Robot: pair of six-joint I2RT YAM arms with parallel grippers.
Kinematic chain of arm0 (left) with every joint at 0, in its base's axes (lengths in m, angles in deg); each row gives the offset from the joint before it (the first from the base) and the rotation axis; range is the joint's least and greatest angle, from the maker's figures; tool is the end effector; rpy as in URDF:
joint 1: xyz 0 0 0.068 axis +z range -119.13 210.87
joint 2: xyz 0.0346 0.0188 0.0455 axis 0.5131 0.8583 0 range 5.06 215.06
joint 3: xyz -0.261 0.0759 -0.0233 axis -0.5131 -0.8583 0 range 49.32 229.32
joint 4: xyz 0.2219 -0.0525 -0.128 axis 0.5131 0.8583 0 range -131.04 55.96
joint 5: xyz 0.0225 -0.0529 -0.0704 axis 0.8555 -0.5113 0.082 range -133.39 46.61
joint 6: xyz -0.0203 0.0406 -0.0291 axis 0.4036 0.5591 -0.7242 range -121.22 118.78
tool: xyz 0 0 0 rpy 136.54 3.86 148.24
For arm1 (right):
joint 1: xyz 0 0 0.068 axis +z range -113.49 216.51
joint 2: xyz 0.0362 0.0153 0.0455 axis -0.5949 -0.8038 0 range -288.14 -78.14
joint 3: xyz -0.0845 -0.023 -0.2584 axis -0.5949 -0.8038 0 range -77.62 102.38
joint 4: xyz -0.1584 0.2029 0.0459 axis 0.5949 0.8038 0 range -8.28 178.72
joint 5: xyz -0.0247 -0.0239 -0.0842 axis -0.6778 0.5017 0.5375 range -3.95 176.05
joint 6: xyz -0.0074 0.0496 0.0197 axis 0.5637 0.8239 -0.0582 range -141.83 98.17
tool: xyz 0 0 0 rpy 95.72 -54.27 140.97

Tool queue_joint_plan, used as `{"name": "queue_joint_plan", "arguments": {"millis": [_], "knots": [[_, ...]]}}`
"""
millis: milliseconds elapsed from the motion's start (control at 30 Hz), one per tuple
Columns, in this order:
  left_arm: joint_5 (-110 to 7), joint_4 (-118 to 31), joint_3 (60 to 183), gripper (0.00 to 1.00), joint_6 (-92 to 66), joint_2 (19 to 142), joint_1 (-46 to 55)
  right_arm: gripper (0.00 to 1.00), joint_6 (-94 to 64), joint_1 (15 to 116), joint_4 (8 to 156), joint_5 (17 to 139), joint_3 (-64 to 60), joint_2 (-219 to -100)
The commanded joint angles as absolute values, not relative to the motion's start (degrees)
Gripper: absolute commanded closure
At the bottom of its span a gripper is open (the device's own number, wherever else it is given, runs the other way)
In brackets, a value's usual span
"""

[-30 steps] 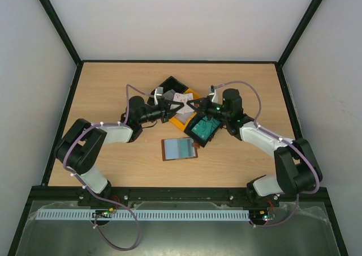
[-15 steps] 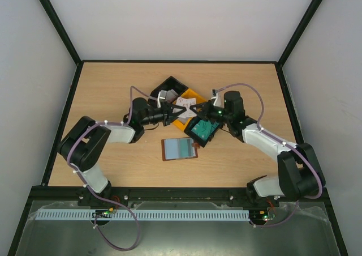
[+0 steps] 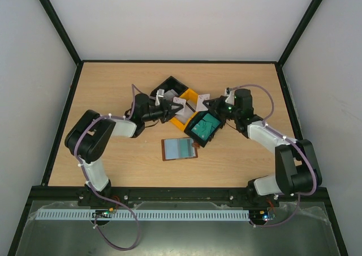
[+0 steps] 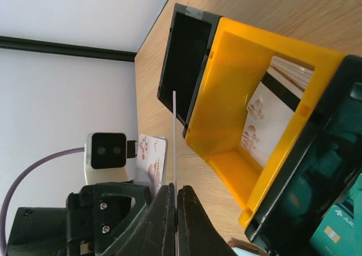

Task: Put the credit cards into the card holder
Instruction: Pick up the credit card from the storage box, then place the credit card in the storage box.

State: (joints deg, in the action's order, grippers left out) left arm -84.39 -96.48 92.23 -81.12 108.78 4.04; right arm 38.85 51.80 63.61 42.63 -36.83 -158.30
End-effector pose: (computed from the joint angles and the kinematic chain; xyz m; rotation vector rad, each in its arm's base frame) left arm 0.3062 -0.1810 0.1759 -0.2800 2.0615 -1.8784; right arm 0.2784 0.1015 0.2284 0.2846 2.1731 1.5539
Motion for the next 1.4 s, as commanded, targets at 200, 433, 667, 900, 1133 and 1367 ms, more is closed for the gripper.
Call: {"name": "queue_joint_plan", "arguments": {"millis": [200, 433, 667, 900, 1133, 1367], "knots": [[-76.53, -69.63, 102.82, 0.87, -60.69, 109.84, 0.72, 0.98, 30.58, 51.18, 72.39, 46.77, -31.58, -157.57], [-63.01, -46.83, 113.29, 0.86, -45.9, 113.96, -3.39, 0.98, 29.29, 51.17, 72.92, 46.26, -33.31, -156.66], [-59.51, -40.9, 116.85, 0.82, -43.15, 116.92, -4.12, 0.98, 28.13, 51.14, 74.38, 46.48, -33.68, -155.22], [-55.7, -37.53, 117.74, 0.79, -41.72, 116.2, -4.2, 0.98, 27.62, 51.21, 75.73, 46.71, -33.51, -154.85], [-56.19, -35.6, 117.94, 0.56, -41.18, 114.95, -4.35, 0.98, 27.06, 51.31, 77.35, 46.9, -33.16, -154.34], [-54.46, -31.15, 118.32, 0.39, -40.77, 109.7, -4.59, 0.98, 25.13, 52.57, 80.64, 48.13, -31.77, -153.03]]}}
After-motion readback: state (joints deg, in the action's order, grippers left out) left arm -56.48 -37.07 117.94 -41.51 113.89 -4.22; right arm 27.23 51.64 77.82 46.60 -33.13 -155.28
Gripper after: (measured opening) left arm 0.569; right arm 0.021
